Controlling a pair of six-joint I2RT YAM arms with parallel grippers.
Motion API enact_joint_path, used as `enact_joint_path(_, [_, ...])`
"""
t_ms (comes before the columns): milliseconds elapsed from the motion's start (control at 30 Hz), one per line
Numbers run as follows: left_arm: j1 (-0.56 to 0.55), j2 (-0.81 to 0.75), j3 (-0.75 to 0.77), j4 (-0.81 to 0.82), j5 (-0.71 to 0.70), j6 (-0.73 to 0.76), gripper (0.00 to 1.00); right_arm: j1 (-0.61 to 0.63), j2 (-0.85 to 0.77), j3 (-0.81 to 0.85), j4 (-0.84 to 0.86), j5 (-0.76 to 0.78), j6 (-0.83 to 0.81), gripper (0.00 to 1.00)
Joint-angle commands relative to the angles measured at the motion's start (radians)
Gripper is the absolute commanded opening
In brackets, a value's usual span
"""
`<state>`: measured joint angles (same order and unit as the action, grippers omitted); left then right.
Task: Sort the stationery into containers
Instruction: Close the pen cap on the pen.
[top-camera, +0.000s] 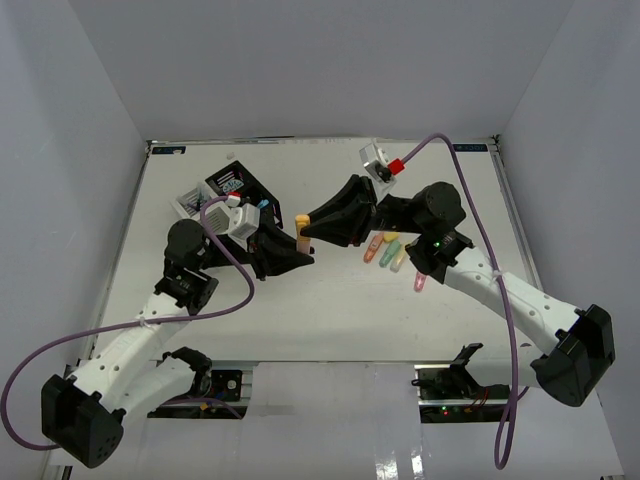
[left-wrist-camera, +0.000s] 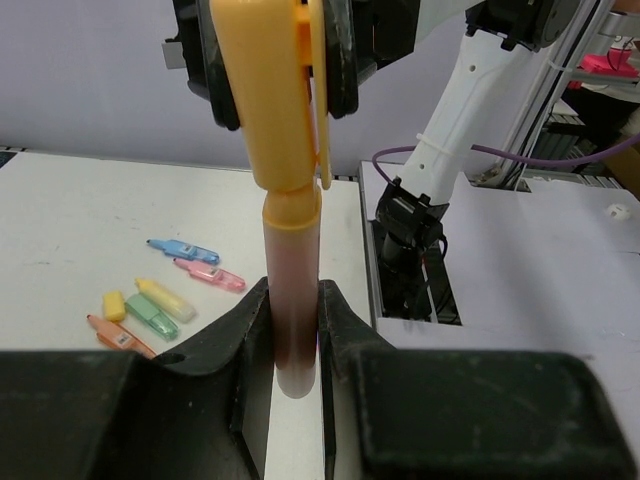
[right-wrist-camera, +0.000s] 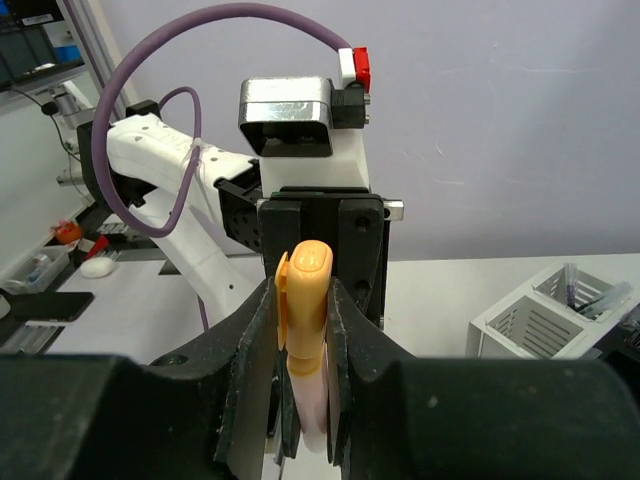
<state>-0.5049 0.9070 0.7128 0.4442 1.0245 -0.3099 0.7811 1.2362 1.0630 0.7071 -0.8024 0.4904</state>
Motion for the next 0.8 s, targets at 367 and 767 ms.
enact_joint_path(367, [0.003,0.000,0.014,0.089,-0.018,-0.032,0.00,0.010,-0.040,-0.054,0.078,0.029,0.022,0.08])
enact_joint_path(767, [0.003,0.093,0.143,0.148,-0.003,-0.055,0.00,0.009,-0.060,-0.057,0.014,0.052,-0.022,0.08])
